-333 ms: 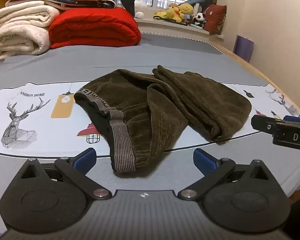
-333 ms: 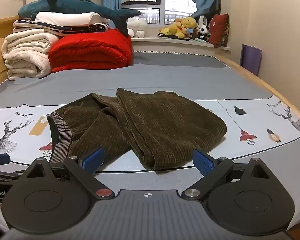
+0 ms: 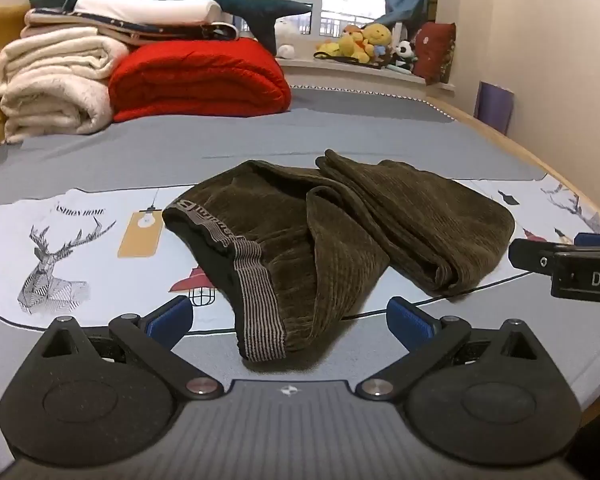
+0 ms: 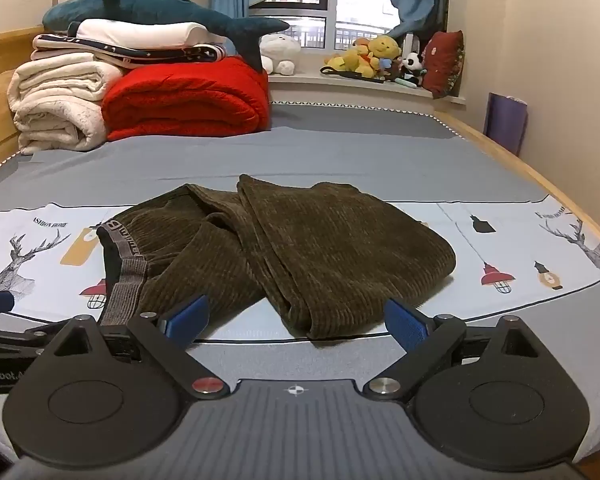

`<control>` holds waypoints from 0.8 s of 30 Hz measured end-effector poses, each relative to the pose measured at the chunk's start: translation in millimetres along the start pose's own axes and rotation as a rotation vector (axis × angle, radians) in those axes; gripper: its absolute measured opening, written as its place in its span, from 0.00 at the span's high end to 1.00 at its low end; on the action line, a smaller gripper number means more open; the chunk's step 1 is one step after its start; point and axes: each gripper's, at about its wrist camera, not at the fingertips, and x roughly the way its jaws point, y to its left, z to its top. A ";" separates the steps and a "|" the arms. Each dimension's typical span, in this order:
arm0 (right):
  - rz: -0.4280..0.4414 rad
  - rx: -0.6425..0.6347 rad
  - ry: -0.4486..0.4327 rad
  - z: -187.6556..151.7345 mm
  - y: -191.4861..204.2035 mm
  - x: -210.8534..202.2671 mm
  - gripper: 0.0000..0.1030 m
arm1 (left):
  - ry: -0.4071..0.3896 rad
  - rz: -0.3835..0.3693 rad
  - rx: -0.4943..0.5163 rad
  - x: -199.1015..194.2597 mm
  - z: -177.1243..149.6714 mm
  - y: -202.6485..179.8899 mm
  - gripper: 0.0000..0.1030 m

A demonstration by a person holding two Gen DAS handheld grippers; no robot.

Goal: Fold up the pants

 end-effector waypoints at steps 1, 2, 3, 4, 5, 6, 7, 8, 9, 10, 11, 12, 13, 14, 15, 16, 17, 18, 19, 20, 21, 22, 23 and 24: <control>0.001 -0.001 0.001 -0.6 -0.8 -1.1 0.08 | -0.002 0.001 -0.004 -0.2 0.4 -0.1 0.00; 0.001 -0.001 0.002 -1.1 -1.9 -2.5 0.09 | -0.003 -0.003 -0.011 -0.2 0.9 0.4 0.00; 0.000 -0.001 0.002 -1.7 -3.2 -4.2 0.09 | 0.002 -0.010 -0.019 0.3 1.7 1.0 0.00; -0.001 0.000 0.001 -2.3 -4.8 -6.0 0.09 | 0.010 -0.024 -0.029 1.1 2.7 1.9 0.00; -0.002 -0.008 0.011 0.5 -0.9 0.8 0.10 | 0.020 -0.037 -0.037 2.0 3.6 2.7 0.00; -0.003 -0.006 0.013 0.5 -1.1 1.0 0.10 | 0.025 -0.041 -0.040 2.4 3.3 3.8 0.00; -0.005 -0.004 0.015 0.5 -1.4 1.4 0.10 | 0.027 -0.033 -0.039 -0.1 1.4 5.2 0.00; -0.006 -0.003 0.018 0.5 -1.6 1.7 0.10 | 0.032 -0.025 -0.033 0.3 1.5 4.7 0.00; -0.009 -0.001 0.020 0.5 -1.8 1.9 0.10 | 0.038 -0.022 -0.029 1.0 1.8 4.8 0.00; -0.013 0.001 0.021 0.6 -2.2 2.8 0.10 | 0.041 -0.021 -0.030 1.4 1.9 5.3 0.00; -0.017 0.004 0.024 0.8 -2.1 3.9 0.11 | 0.041 -0.021 -0.034 1.5 0.7 5.6 0.00; -0.018 0.006 0.027 1.0 -2.3 4.6 0.11 | 0.043 -0.024 -0.038 1.7 0.4 6.7 0.00; -0.016 0.010 0.029 0.6 -2.5 6.7 0.11 | 0.046 -0.028 -0.039 2.0 0.5 6.9 0.00; -0.014 0.014 0.028 0.1 -3.7 5.4 0.11 | 0.049 -0.030 -0.040 2.6 0.5 6.9 0.00; -0.010 0.016 0.027 0.2 -3.7 5.5 0.12 | 0.048 -0.033 -0.038 2.2 0.4 6.9 0.00; -0.005 0.017 0.025 -0.5 -3.7 4.9 0.13 | 0.046 -0.035 -0.035 2.0 -0.2 6.1 0.00; 0.000 0.015 0.024 -0.7 -3.4 4.7 0.15 | 0.045 -0.037 -0.033 1.7 -0.1 5.6 0.00; 0.004 0.010 0.024 -1.0 -2.2 4.7 0.16 | 0.044 -0.040 -0.032 1.3 -0.5 5.5 0.00; 0.007 0.005 0.024 -1.2 -1.6 4.3 0.17 | 0.043 -0.043 -0.032 0.8 -0.7 5.3 0.00; 0.009 -0.002 0.023 -1.4 -0.5 3.7 0.17 | 0.044 -0.047 -0.032 0.8 -0.4 5.3 0.00; 0.009 -0.009 0.022 -2.0 0.5 3.3 0.17 | 0.045 -0.050 -0.032 0.8 -0.4 5.2 0.00; 0.008 -0.014 0.021 -2.1 1.6 3.0 0.17 | 0.046 -0.051 -0.032 0.9 -0.6 5.2 0.00; 0.008 -0.017 0.021 -1.9 2.2 2.7 0.17 | 0.046 -0.051 -0.031 1.3 -0.5 5.1 0.00; 0.009 -0.017 0.021 -2.0 2.3 2.6 0.17 | 0.048 -0.051 -0.031 1.4 -0.6 5.2 0.00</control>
